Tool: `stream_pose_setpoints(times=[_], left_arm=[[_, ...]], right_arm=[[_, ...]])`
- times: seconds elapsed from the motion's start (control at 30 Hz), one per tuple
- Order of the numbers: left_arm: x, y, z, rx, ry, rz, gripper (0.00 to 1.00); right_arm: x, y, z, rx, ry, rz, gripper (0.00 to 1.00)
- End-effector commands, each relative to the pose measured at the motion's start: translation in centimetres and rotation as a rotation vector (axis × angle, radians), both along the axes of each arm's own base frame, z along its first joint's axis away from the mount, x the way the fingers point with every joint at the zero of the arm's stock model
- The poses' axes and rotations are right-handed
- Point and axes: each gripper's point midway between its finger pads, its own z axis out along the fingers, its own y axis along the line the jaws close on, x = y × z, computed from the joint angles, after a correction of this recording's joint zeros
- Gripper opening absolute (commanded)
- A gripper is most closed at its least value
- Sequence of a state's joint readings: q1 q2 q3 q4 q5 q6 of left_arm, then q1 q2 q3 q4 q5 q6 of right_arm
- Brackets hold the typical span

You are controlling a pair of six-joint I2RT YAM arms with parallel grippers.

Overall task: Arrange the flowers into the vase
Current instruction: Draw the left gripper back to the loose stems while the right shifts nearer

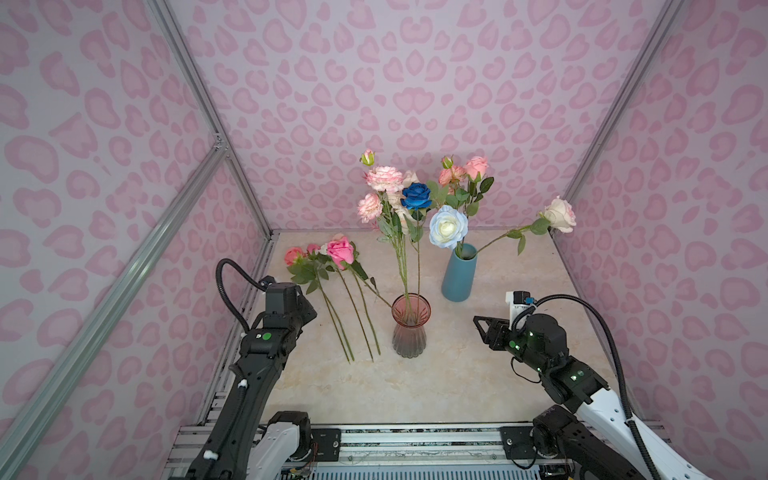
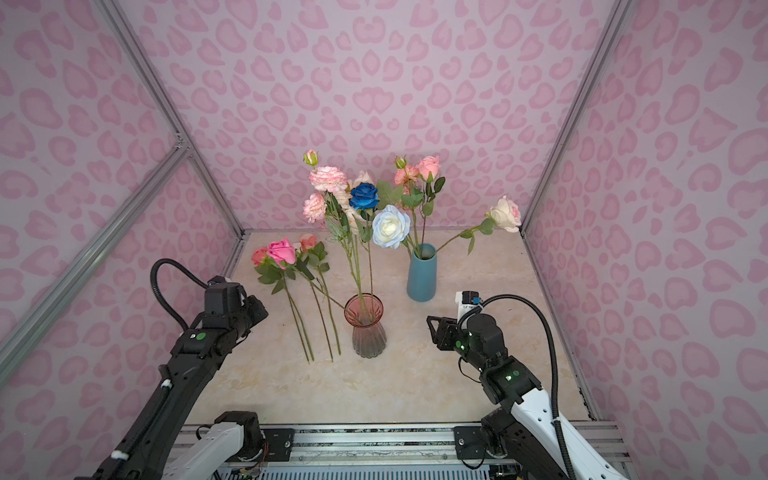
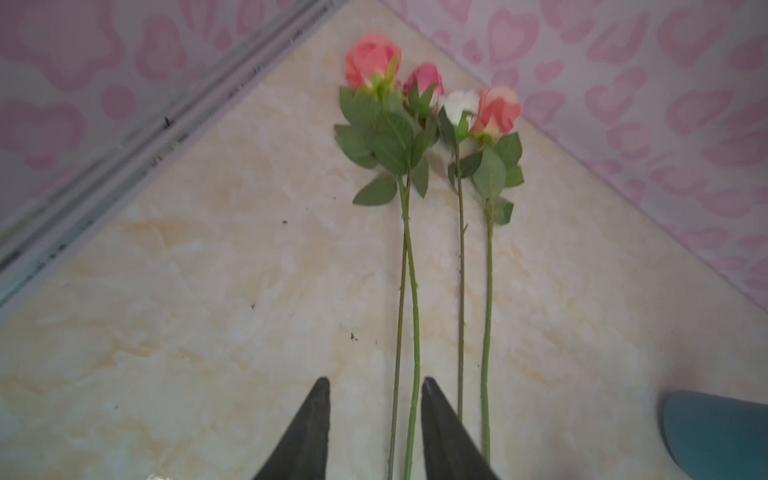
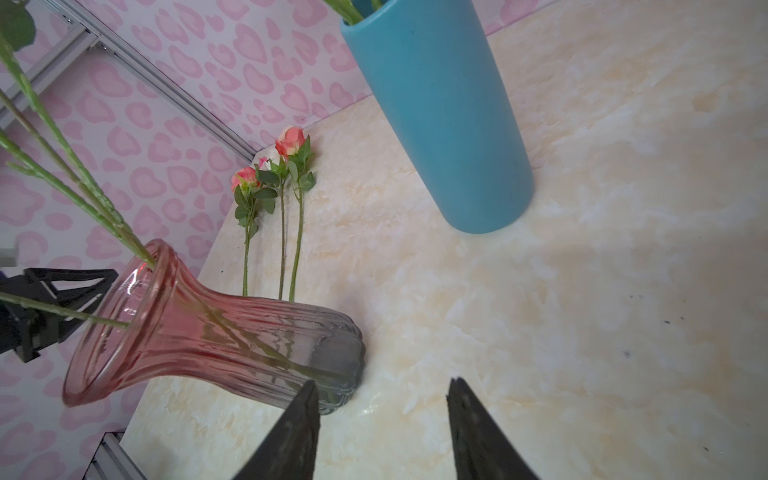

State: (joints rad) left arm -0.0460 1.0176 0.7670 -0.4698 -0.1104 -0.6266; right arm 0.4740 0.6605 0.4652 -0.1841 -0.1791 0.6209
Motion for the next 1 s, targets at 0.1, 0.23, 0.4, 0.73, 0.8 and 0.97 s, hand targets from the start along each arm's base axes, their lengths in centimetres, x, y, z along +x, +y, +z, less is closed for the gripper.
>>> stream_pose_setpoints(times=[0.1,0.23,0.4,0.73,0.8,0.97], left_arm=[[5.5,-2.9,-4.8,-0.161,0.075,-0.072,0.40],[7.5,-3.5,-7.6,-0.175,0.138,-0.094,0.40],[9.0,-5.0,-8.9,-0.193,0.159,-0.135,0.38],[9.3,-4.9,-10.8,-0.118,0.208,-0.103,0.29],[9.2,-5.1,-10.3,-0.093,0.203,-0.109,0.29],[8.9,-5.3,-9.0,-0.071,0.188,-0.125,0.30]], right_arm=[[-0.5,0.9,-1.3,0.009,0.026,0.056,0.53],[-1.8,3.4,-1.9,0.061,0.073,0.217,0.64],[-2.9,6.1,-3.7,0.140,0.167,0.353,0.65],[-1.5,4.4,-3.3,0.062,0.104,0.252,0.63],[-1.6,4.3,-3.6,0.056,0.106,0.248,0.63],[-1.5,4.4,-3.9,0.062,0.116,0.247,0.63]])
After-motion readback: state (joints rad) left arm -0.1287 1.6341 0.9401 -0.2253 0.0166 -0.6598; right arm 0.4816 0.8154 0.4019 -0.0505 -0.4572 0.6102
